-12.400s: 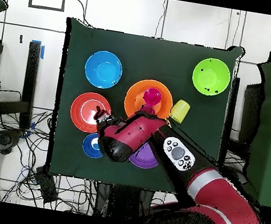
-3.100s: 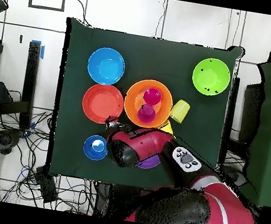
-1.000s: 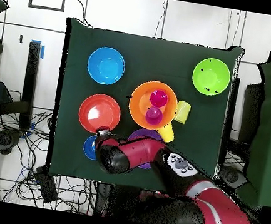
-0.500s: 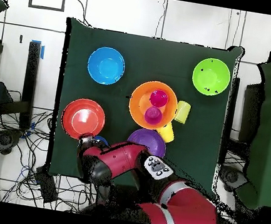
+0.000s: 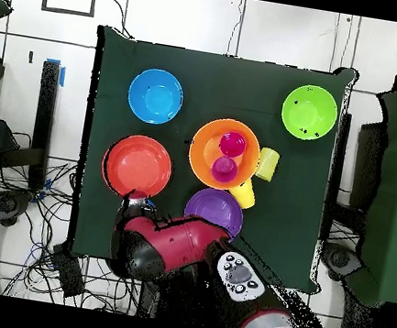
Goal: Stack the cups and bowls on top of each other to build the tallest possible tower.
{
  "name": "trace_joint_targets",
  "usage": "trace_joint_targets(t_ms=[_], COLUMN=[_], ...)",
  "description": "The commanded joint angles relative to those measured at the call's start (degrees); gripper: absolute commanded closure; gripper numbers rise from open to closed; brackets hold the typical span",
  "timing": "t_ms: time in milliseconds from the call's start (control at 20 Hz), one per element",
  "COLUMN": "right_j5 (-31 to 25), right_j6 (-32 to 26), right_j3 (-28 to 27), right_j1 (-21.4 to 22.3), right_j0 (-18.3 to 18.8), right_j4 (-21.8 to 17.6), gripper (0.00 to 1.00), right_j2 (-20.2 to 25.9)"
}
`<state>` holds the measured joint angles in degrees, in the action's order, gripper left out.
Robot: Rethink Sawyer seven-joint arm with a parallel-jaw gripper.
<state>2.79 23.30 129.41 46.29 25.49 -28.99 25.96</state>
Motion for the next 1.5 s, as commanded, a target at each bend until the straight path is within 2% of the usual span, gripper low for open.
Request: trace_joint_targets(t_ms=[50, 350, 500, 700, 750, 1100, 1350, 1500], right_j5=[-0.33, 1.73, -2.27, -5.51, -6.17, -8.67, -12.1, -14.15], right_j6=[19.91, 25.3, 26.4, 27.11, 26.68, 26.9, 27.28, 26.63], right_j3=[1.27, 2.01, 0.68, -0.13, -0.58, -4.68, -7.76, -8.97], right_j1=[6.07, 6.3, 6.63, 7.1, 7.79, 5.35, 5.93, 5.8], right_j0=[0.9, 1.35, 1.39, 4.2, 4.07, 3.07, -0.46, -0.44], right_j4=[6.34, 8.96, 10.26, 10.56, 9.95, 8.42, 9.02, 9.14], gripper=[1.0, 1.0, 1.0, 1.0, 1.0, 1.0, 1.0, 1.0], right_j2=[-1.32, -1.98, -2.67, -0.59, -1.12, -2.75, -7.83, -7.91])
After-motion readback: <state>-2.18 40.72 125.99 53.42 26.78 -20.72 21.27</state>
